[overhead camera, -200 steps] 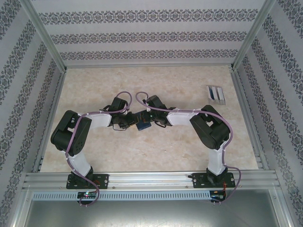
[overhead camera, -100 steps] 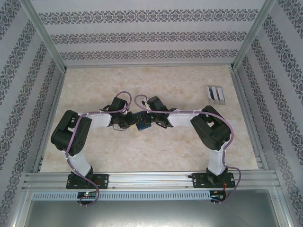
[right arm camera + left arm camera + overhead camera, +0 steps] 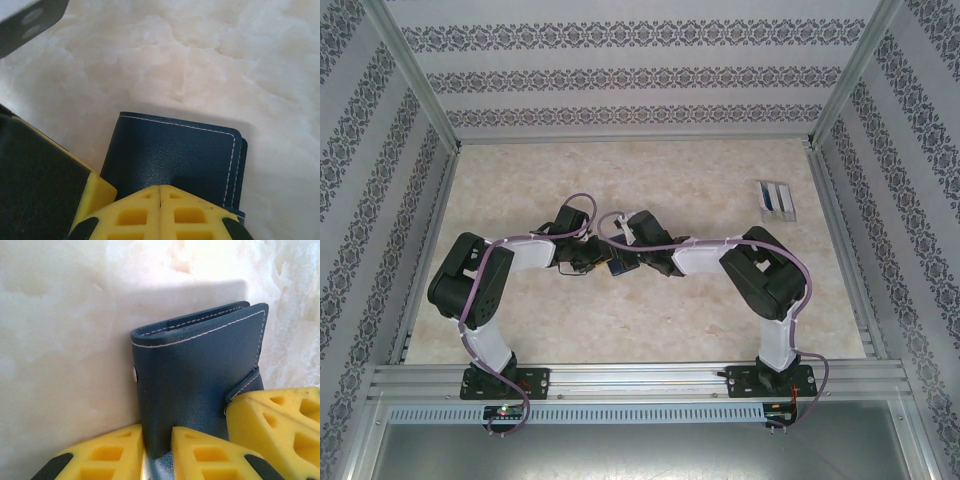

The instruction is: Put the credit cards into the card holder

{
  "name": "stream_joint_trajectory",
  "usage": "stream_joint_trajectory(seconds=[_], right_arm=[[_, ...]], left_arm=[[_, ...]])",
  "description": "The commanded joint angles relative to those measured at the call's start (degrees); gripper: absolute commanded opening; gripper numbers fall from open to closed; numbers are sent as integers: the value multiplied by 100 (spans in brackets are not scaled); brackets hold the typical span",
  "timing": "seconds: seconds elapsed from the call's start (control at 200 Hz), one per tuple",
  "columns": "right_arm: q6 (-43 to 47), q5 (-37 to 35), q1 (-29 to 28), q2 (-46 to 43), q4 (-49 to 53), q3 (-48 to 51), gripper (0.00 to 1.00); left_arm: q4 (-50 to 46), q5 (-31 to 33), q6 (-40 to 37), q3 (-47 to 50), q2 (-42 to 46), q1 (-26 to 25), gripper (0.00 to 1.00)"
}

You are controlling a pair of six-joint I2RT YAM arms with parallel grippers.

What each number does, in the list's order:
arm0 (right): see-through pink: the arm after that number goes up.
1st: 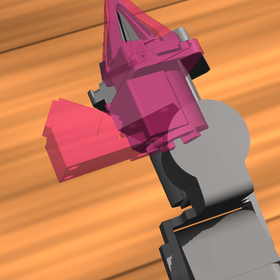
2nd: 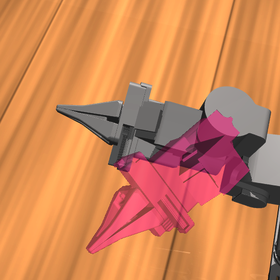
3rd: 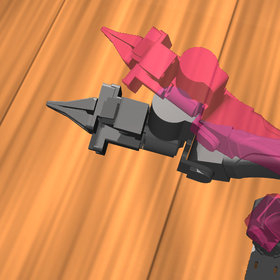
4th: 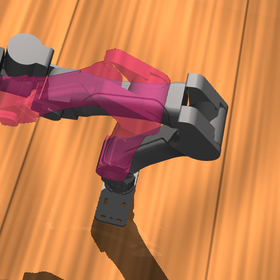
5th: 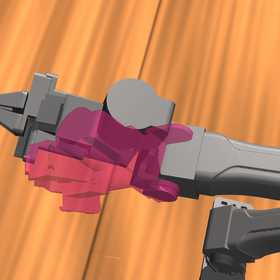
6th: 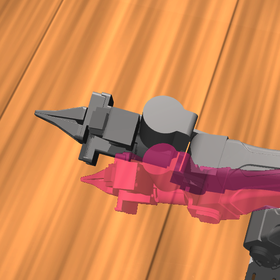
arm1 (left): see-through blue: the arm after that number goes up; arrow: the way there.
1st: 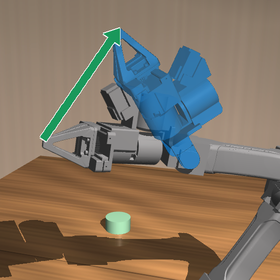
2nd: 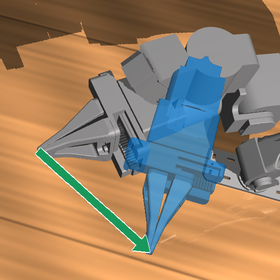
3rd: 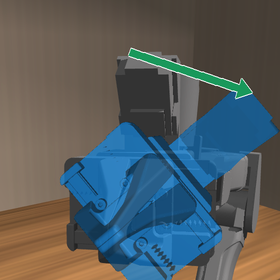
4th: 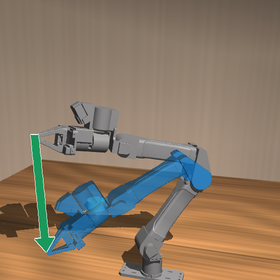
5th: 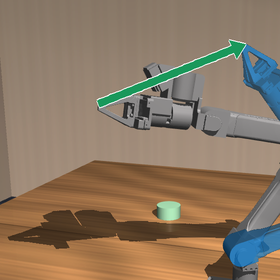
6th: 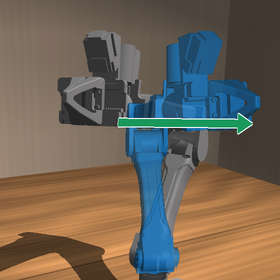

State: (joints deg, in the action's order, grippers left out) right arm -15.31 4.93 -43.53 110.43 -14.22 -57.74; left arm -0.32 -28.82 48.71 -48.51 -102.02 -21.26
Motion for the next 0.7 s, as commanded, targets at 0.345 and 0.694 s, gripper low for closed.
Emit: stream_joint_trajectory(seconds=[0.345,0.694], right_arm=[[-96,196,140,671,520,720,0],[-480,1518,664,-520,366,577,9]], left_arm=[[21,-19,335,277,-750,-91,22],[61,170,201,559,284,148,23]])
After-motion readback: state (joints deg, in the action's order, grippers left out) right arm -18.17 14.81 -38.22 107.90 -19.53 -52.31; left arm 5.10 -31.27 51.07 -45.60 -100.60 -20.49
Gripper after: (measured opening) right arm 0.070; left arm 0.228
